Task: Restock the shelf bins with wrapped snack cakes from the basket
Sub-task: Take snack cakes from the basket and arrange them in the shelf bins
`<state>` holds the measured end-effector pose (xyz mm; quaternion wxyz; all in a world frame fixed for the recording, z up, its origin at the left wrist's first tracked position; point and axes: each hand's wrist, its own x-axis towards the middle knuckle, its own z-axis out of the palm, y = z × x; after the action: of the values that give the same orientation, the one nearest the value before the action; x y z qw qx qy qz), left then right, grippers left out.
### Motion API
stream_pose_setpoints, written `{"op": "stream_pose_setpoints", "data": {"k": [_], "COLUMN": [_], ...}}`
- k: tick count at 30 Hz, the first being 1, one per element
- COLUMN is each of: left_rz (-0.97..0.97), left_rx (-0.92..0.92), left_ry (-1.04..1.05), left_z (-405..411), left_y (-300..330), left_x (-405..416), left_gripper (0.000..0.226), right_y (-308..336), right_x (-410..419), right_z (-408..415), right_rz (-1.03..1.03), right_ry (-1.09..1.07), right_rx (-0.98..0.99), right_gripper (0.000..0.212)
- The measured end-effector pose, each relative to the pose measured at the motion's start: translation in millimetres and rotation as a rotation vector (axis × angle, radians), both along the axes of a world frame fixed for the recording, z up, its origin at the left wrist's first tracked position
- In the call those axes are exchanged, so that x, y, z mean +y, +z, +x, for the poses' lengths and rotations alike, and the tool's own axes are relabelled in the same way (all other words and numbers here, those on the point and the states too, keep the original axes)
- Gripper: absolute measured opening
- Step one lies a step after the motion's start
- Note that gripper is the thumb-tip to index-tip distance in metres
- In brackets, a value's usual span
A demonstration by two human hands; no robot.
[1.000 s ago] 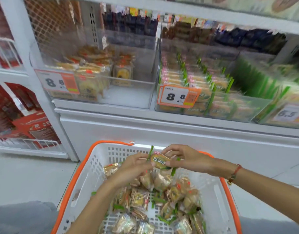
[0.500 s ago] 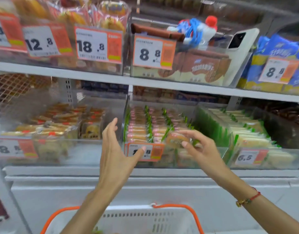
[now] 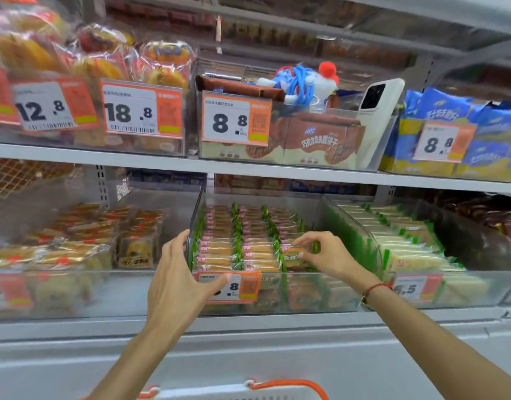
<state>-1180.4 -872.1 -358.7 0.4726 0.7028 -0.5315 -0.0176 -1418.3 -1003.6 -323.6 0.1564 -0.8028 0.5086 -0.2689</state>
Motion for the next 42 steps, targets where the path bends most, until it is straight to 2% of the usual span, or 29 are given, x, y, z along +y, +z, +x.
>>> {"op": "stream_pose_setpoints", "data": {"k": [3,6,12,16,19,23,27,29,31,33,36,39,42], "left_rz": [-0.011,-0.014,-0.004,0.028,0.028,0.002,-0.168,-0.254,-0.275,-0.176,0.172,0.549,0.82], "left_rx": [-0.006,-0.001,-0.004,0.0,0.011,0.028,-0.022,-0.071,-0.104,-0.101,-0.136,-0.262,-0.247], "left_ry": [0.001,-0.004,-0.007,-0.009,-0.022,-0.053,-0.063,-0.042,-0.039,-0.059,-0.15,-0.255,-0.328], "left_z": [0.5,-0.3,-0.3,-1.2,-0.5,0.0,-2.5,-4.7,-7.0,-7.5,-1.9,7.5,17.7], "left_y": [-1.4,-2.0,-1.9,0.7,2.6,1.9,-1.4,-8.9,-27.4,-48.3,-86.7,-131.8,-181.6], "left_x": [0.6,0.6,0.4,1.5,2.0,3.7,20.5,37.4,56.6,73.3,90.3,99.5,112.6], "left_gripper": [0.103,0.102,0.103,0.104,0.104,0.102,0.092,0.079,0.061,0.046,0.033,0.032,0.028], "right_y": [1.5,1.4,-0.1,10.7,16.3,6.3,-3.1,-16.7,-42.6,-72.2,-114.4,-158.7,-212.3], "right_x": [5.8,11.2,10.2,2.4,2.3,17.2,62.7,86.5,103.9,114.3,122.2,129.2,140.5], "right_z": [6.2,10.9,20.5,19.2,12.1,-1.1,-1.8,1.3,4.0,8.2,18.0,32.3,43.6], "right_rz": [-0.189,-0.274,-0.19,-0.052,-0.032,-0.212,-0.416,-0.423,-0.327,-0.155,0.058,0.287,0.478], "right_ry": [-0.112,-0.124,-0.126,-0.052,0.029,0.017,0.079,0.194,0.291,0.357,0.449,0.52,0.543], "right_rx": [0.194,0.247,0.297,0.338,0.384,0.235,0.045,0.005,0.059,0.184,0.477,0.722,0.853], "right_gripper": [0.02,0.026,0.027,0.029,0.032,0.029,0.023,0.021,0.019,0.019,0.023,0.029,0.035]}}
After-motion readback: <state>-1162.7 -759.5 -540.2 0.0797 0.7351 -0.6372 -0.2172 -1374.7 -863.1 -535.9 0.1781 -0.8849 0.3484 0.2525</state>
